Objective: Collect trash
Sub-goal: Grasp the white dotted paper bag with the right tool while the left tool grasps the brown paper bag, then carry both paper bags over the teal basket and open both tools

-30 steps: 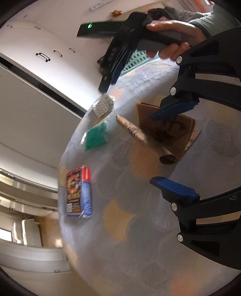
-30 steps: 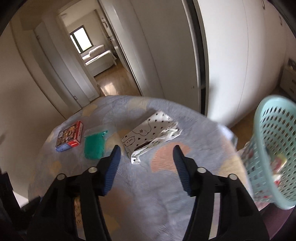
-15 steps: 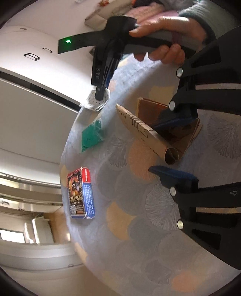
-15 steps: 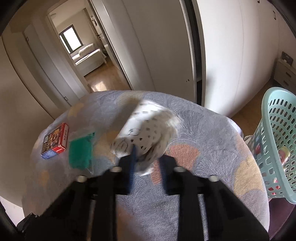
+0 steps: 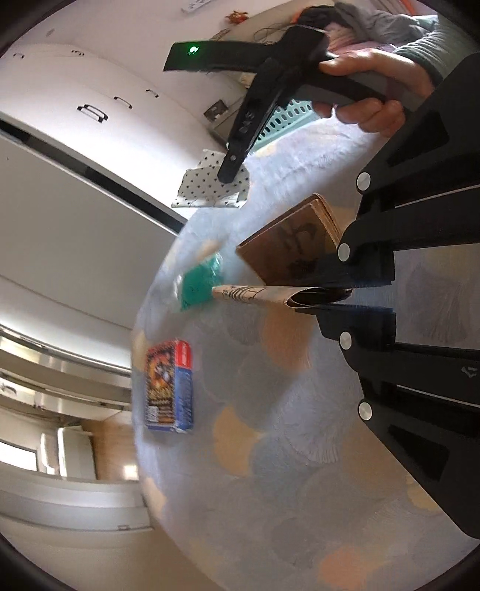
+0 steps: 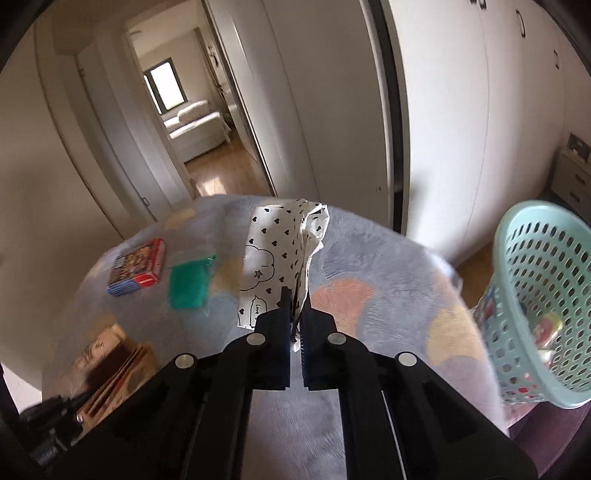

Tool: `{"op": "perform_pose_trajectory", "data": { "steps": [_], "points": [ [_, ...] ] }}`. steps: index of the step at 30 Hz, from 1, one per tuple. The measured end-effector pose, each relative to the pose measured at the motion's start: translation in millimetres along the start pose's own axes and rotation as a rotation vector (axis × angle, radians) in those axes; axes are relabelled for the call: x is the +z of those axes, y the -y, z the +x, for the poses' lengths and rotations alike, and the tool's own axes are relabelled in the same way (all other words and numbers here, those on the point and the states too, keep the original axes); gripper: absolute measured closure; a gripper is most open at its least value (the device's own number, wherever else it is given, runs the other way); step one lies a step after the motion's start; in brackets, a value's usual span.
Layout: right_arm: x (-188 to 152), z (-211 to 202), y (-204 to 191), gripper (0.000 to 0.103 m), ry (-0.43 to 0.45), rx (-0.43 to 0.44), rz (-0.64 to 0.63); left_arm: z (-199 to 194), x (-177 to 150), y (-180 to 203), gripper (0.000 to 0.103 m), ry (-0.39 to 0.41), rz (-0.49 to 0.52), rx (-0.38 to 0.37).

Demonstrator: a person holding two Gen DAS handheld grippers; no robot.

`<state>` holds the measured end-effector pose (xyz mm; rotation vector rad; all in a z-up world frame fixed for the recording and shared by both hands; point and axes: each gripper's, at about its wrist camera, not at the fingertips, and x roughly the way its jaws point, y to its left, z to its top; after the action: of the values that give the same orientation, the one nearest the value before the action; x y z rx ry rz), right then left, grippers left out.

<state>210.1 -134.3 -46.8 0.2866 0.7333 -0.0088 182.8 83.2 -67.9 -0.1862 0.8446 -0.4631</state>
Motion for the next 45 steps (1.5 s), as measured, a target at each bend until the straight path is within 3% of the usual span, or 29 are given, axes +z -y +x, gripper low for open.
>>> {"op": "perform_pose_trajectory", "data": {
  "steps": [7,15,23,27,36,45],
  "points": [
    [5.1,-59.2,21.5,0.100,0.108,-0.018,-0.021,-17.4,10.9,35.1,0.098,0.061,0.038,-0.051],
    [14.9,-112.2,62.0,0.100,0.196,-0.055,0.013,-22.0,33.8,102.2,0.098,0.120,0.145,-0.117],
    [21.4,-148.9,124.4,0.100,0.257,-0.147,0.095,2.9,50.3,180.7,0.098,0.123,0.253,-0.176],
    [20.5,-157.9,167.8,0.100,0.265,-0.204,0.160,30.9,57.5,221.1,0.098,0.088,0.286,-0.217],
    [16.3,-153.4,251.2,0.100,0.190,-0.312,0.296,109.1,58.3,281.3,0.098,-0.033,0.320,-0.252],
    [11.9,-126.5,290.5,0.100,0.079,-0.311,0.364,170.7,54.3,308.5,0.098,-0.127,0.371,-0.226]
  ]
}}
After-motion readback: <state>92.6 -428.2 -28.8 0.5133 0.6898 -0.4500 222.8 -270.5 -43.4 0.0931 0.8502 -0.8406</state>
